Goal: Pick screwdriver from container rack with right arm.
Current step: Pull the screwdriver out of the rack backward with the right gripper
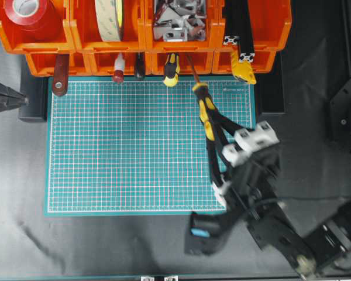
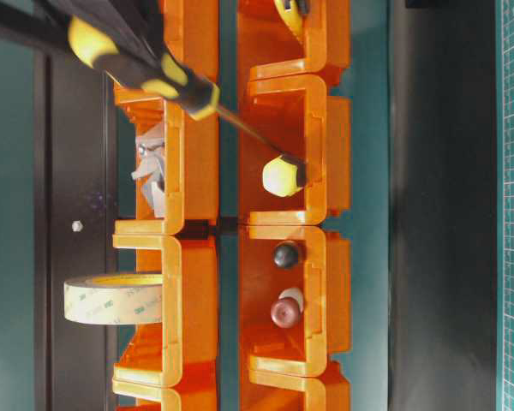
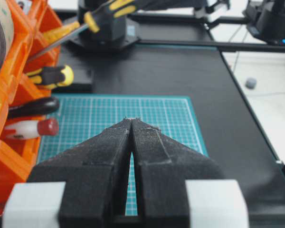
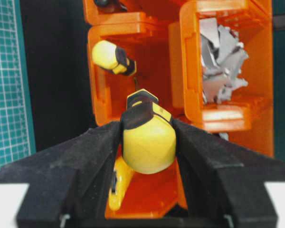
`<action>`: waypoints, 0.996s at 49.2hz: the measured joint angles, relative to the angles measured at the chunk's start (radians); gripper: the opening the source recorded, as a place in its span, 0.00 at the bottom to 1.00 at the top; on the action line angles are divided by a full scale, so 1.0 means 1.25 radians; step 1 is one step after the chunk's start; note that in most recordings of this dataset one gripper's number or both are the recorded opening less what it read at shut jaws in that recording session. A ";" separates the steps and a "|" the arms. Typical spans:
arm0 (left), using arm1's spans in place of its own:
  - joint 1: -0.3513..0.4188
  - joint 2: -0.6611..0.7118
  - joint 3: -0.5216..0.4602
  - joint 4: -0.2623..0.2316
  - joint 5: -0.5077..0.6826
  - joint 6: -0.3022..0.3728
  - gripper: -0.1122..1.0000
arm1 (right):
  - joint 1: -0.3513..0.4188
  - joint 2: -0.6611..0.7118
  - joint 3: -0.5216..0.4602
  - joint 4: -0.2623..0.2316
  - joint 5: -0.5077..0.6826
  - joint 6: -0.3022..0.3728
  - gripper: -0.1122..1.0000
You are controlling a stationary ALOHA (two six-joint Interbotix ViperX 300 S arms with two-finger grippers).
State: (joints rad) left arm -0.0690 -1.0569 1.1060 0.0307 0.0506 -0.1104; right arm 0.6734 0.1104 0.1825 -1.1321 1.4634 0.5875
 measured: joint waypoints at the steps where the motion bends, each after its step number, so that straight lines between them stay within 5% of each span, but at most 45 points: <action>1: 0.000 0.000 0.000 0.001 0.001 -0.001 0.10 | 0.006 -0.001 -0.002 0.000 0.007 0.000 0.44; 20: -0.012 -0.013 0.000 0.001 0.001 -0.015 0.10 | 0.157 -0.016 -0.031 -0.025 0.053 -0.005 0.44; 31: -0.017 -0.052 -0.026 0.000 0.007 -0.015 0.10 | 0.196 -0.031 -0.032 -0.083 -0.039 -0.006 0.44; 49: -0.018 -0.055 -0.077 0.000 0.036 -0.017 0.10 | 0.158 -0.075 0.076 -0.097 -0.298 -0.054 0.44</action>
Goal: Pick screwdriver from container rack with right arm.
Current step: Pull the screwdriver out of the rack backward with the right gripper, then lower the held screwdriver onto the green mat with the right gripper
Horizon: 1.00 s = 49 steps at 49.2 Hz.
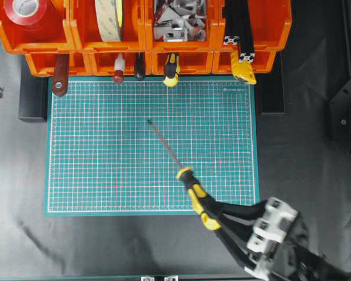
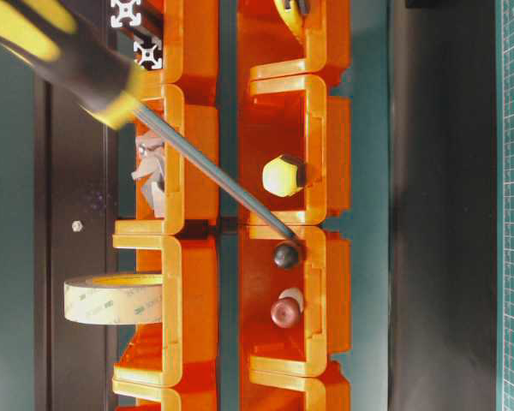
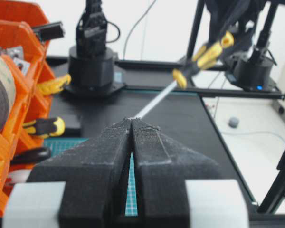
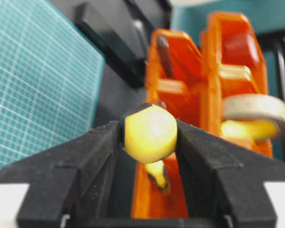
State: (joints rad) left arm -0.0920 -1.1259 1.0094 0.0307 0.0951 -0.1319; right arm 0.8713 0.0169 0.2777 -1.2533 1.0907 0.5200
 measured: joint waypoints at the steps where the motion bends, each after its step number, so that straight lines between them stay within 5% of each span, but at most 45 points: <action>1: 0.000 0.000 0.000 0.000 0.001 0.000 0.10 | -0.006 -0.002 0.010 0.000 -0.017 -0.001 0.44; 19: 0.000 0.012 -0.020 0.001 0.001 0.000 0.10 | -0.145 -0.034 0.178 -0.053 -0.295 -0.007 0.44; 35: 0.001 0.045 -0.022 0.000 0.000 -0.009 0.10 | -0.292 0.032 0.188 -0.104 -0.441 0.002 0.44; 49: 0.000 0.060 -0.022 0.001 -0.001 -0.016 0.10 | -0.302 0.069 0.188 -0.106 -0.477 0.007 0.44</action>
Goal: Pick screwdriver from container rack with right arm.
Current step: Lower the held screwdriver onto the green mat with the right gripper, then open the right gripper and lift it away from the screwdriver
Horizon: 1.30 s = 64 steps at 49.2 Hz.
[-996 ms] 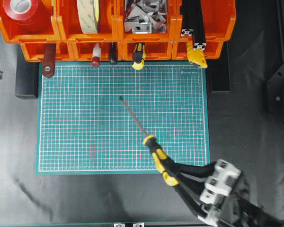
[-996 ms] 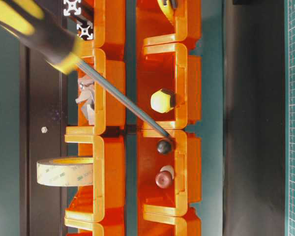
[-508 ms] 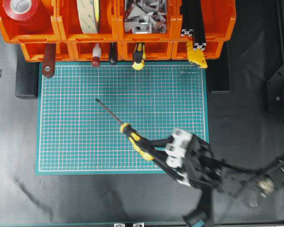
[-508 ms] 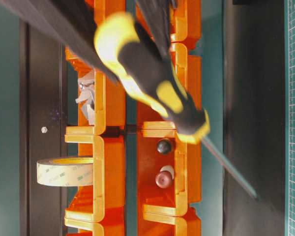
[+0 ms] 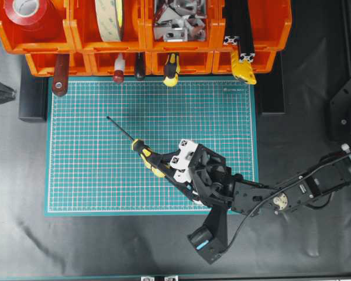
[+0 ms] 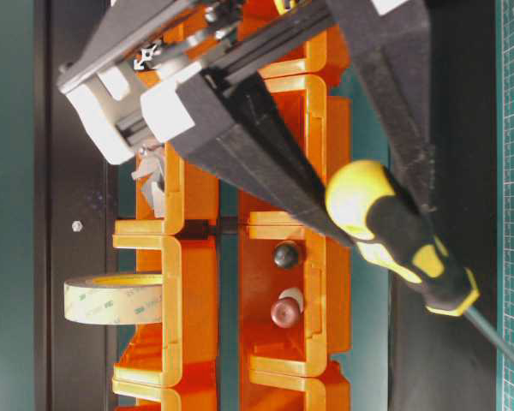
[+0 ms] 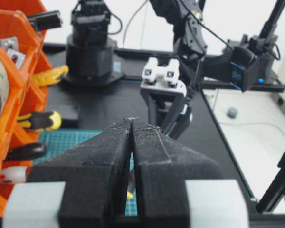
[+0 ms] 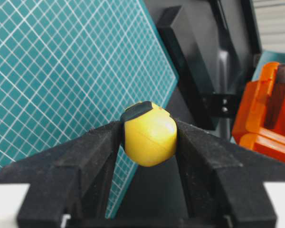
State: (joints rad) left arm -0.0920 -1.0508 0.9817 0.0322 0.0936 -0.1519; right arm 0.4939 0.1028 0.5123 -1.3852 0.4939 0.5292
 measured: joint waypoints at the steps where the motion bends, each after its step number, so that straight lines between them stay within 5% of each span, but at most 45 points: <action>1: 0.000 0.000 0.000 0.000 0.000 0.000 0.10 | 0.000 0.001 0.001 0.002 0.000 0.001 0.44; 32: 0.000 -0.011 -0.004 -0.001 0.001 -0.004 0.10 | 0.000 0.026 0.038 0.077 -0.029 0.004 0.43; 50: 0.000 -0.011 -0.004 0.000 0.001 -0.004 0.10 | 0.000 0.032 0.038 0.082 -0.038 0.002 0.43; 64: 0.000 -0.011 -0.004 0.000 0.007 -0.005 0.10 | -0.005 0.042 0.043 0.128 -0.040 0.005 0.79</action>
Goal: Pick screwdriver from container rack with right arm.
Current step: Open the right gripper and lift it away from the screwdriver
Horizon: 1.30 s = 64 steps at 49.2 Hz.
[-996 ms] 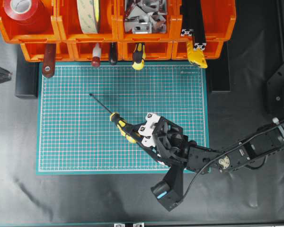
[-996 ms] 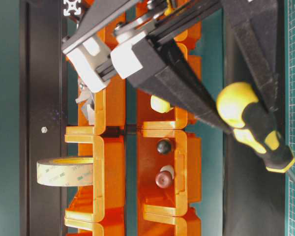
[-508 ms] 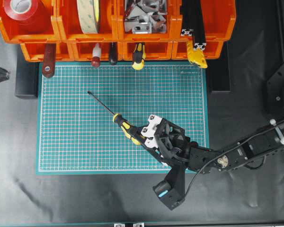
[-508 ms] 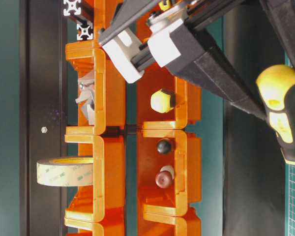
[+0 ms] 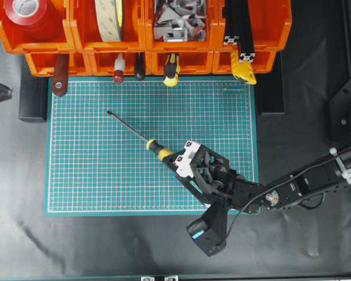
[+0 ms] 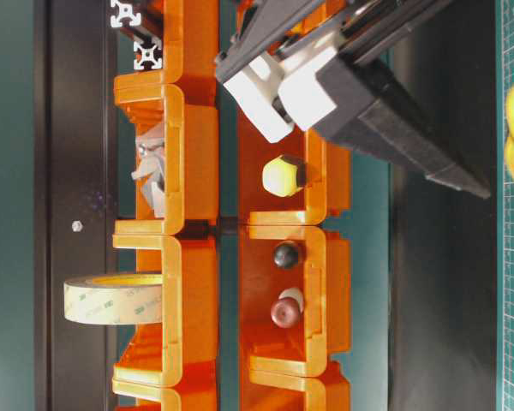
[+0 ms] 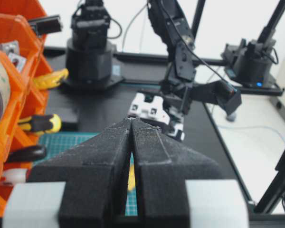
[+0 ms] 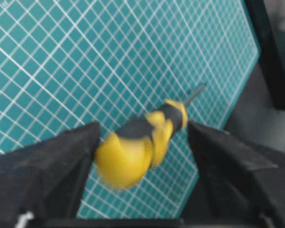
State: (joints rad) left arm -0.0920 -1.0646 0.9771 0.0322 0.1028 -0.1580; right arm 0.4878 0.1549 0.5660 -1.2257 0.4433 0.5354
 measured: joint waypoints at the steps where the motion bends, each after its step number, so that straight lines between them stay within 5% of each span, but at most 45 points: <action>1: 0.000 0.000 0.000 0.000 0.000 0.000 0.10 | 0.000 0.000 0.000 0.006 0.000 0.000 0.80; 10: 0.000 0.000 0.000 0.000 0.010 -0.012 0.10 | 0.000 0.000 0.002 0.048 0.000 0.000 0.82; 33: 0.000 -0.004 0.000 -0.001 0.026 -0.023 0.10 | 0.000 0.000 0.002 0.059 0.000 0.002 0.82; 54: 0.000 -0.015 0.000 -0.001 0.052 -0.023 0.10 | 0.002 -0.072 0.015 0.067 0.055 0.225 0.82; 64: 0.000 -0.015 0.000 -0.001 0.060 -0.023 0.10 | 0.010 -0.145 0.032 0.067 0.083 0.290 0.82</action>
State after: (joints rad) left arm -0.0920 -1.0830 0.9771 0.0307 0.1779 -0.1871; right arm 0.5001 -0.0261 0.6059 -1.1413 0.5476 0.8974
